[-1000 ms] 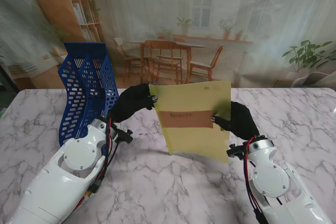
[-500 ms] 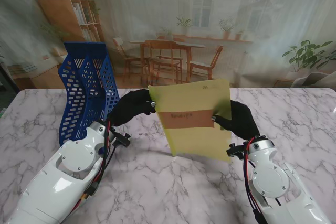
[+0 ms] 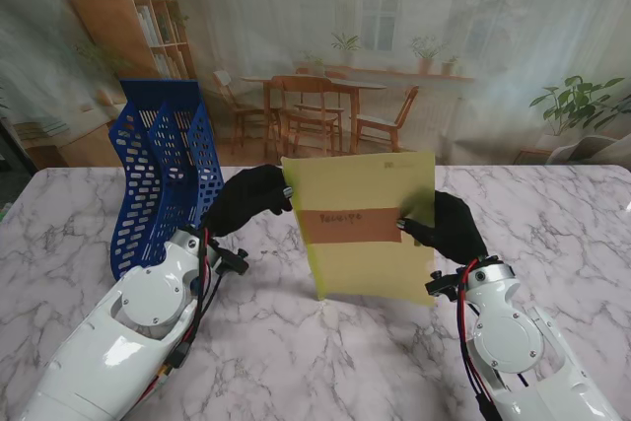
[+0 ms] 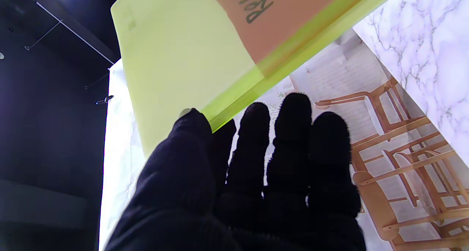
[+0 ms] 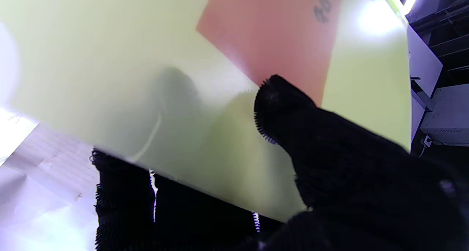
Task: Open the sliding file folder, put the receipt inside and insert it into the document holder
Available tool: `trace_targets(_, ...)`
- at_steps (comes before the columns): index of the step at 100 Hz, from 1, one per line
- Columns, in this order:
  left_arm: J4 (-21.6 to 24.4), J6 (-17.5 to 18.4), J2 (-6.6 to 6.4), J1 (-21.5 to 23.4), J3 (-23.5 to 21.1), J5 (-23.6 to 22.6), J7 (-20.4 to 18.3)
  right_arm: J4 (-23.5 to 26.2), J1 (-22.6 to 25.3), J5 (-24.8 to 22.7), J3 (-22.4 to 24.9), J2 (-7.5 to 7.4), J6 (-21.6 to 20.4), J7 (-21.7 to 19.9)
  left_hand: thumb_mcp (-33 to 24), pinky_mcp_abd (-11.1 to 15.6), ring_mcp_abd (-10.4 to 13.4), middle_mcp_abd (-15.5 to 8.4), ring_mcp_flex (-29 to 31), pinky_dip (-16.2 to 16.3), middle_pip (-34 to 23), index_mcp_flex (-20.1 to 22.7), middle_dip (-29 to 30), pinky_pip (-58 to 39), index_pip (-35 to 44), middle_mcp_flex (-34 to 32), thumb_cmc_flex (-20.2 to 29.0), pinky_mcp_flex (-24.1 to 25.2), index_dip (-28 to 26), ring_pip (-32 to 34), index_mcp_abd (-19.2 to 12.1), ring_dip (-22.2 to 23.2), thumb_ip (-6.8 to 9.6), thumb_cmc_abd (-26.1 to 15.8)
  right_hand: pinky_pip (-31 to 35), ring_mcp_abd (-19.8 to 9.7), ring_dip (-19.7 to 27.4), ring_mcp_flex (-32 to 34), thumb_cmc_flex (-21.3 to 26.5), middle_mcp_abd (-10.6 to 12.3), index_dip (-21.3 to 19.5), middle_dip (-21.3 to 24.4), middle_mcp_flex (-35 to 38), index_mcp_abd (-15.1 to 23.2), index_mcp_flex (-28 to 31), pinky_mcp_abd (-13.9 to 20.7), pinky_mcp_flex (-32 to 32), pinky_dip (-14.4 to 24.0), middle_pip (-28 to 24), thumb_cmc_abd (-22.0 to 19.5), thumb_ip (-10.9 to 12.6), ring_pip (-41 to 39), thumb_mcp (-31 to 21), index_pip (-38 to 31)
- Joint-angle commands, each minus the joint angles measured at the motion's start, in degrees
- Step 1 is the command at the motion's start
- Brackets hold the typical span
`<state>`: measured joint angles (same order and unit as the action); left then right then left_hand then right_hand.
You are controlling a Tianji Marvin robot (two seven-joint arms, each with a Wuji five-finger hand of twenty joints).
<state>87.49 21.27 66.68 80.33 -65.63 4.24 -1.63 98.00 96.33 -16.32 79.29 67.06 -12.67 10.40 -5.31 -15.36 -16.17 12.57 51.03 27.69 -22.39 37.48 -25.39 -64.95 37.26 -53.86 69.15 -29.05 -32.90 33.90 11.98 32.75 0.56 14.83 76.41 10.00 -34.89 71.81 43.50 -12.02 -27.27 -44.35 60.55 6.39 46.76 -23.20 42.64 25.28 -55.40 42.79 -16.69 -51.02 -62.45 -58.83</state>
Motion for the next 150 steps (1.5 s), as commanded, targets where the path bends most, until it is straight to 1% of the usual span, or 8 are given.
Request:
trace_targets(1,0.33,0.24,0.59,-0.43,0.27,-0.26,-0.06,-0.58,-0.03,-0.95,-0.01,-0.07,-0.36,-0.09,-1.48,1.8,-0.11,-1.35,1.43,0.24,-0.45,2.73,-1.07,-2.15,5.47,-1.65,1.56,-1.08,-0.78,1.93,-3.28,0.5,1.96,0.11,0.9,-1.25,-0.46,1.3,3.89,-0.5,-2.97,-0.12,0.27,4.42,2.58,-0.41,-0.23,0.82,0.05,-3.92,2.49,-3.48,-4.28,-6.01)
trace_targets(23,1.25,-0.04,0.73,-0.52,-0.27,-0.47,0.74,-1.81,-0.51,-4.8,-0.07,-0.45,-1.4,0.24,-1.98,2.04,-0.03,-1.4,1.51,0.23,-0.5,2.58,-1.26,-2.41,5.86,-1.66,1.32,-1.25,-0.71,2.14,-3.35,0.56,1.89,0.16,1.17,-1.13,-0.58,1.54,3.87,-0.42,-3.02,-0.17,0.57,4.53,2.89,-0.57,0.26,0.86,0.06,-3.75,2.5,-3.88,-4.41,-5.96)
trace_targets(84,2.43,-0.01,0.59,-1.05,-0.66,-1.58,0.92,-3.7,-1.4,-10.34,-0.41,-1.16,-2.74,0.24,-2.78,2.12,-0.01,-1.56,1.58,0.44,-0.93,2.44,-1.66,-3.43,6.67,-1.87,0.86,-1.13,-0.88,2.86,-3.69,0.81,1.82,0.45,1.59,-1.0,-0.87,2.05,3.63,-0.48,-3.14,-0.44,1.44,4.91,4.03,-0.78,0.64,0.75,0.47,-3.42,2.52,-4.56,-4.7,-5.42)
trace_targets(97,2.25,0.16,0.55,-1.16,-0.37,-1.1,0.48,-3.84,-1.51,-9.46,-0.58,-0.9,-2.81,0.86,-2.92,1.94,-0.15,-1.56,0.97,0.39,-0.65,2.02,-1.67,-3.25,6.34,-1.28,0.74,-0.61,-0.63,2.67,-3.69,0.75,1.73,0.15,1.59,-1.01,-0.87,1.99,3.61,-0.42,-3.21,-0.57,1.27,4.77,3.79,-0.75,0.65,0.72,0.58,-3.65,2.5,-4.51,-4.6,-5.32)
trace_targets(103,1.99,0.14,0.5,-1.14,-0.21,-0.51,-0.05,-3.84,-1.55,-8.54,-0.68,-0.71,-2.79,1.24,-2.39,1.72,-0.43,-1.37,0.07,0.22,0.03,1.44,-1.23,-2.64,5.03,-0.07,0.49,0.27,0.47,2.03,-3.5,0.52,1.16,-0.3,1.53,-1.06,-0.8,1.82,3.64,-0.3,-3.3,-0.62,1.15,4.72,3.6,-0.73,0.55,0.69,0.66,-3.77,2.48,-4.33,-4.48,-5.32)
trace_targets(115,1.11,0.18,0.08,-1.16,0.06,0.72,-2.46,-3.71,-1.56,-6.89,-0.87,-0.41,-2.58,1.65,-0.06,1.74,-0.82,-1.13,-2.33,0.19,1.38,-0.66,4.69,-0.33,-1.98,4.23,-0.11,2.35,1.75,-0.1,-2.72,-0.02,1.03,0.1,1.4,-1.08,-0.67,1.66,3.68,-0.25,-3.41,-0.66,0.93,4.62,3.26,-0.64,0.37,0.62,0.8,-4.02,2.49,-4.0,-4.31,-5.29)
trace_targets(125,0.16,0.19,-0.32,-1.22,0.45,1.28,-4.42,-3.59,-1.56,-5.2,-0.95,-0.12,-2.31,1.97,0.36,1.62,-0.63,-1.37,-3.81,-0.03,2.43,-1.87,5.74,0.85,-5.13,6.34,-0.35,3.7,2.89,-1.23,-2.7,-0.45,1.06,0.72,1.32,-1.05,-0.64,1.69,3.71,-0.29,-3.49,-0.7,0.86,4.6,3.15,-0.55,0.28,0.57,0.77,-4.11,2.49,-3.92,-4.23,-5.31)
trace_targets(150,-2.93,-0.11,-0.78,-1.44,1.77,1.04,-6.88,-3.37,-1.39,-3.81,-0.89,0.22,-2.3,2.68,-0.47,1.91,0.0,-2.47,-4.0,-0.18,3.13,-0.45,6.4,1.78,-6.69,5.63,1.63,3.86,2.22,-2.29,-3.7,-1.19,1.07,0.19,1.28,-1.11,-0.62,1.65,3.73,-0.26,-3.72,-0.68,0.75,4.67,2.84,-0.57,0.24,0.53,0.71,-4.29,2.51,-3.84,-4.09,-5.45)
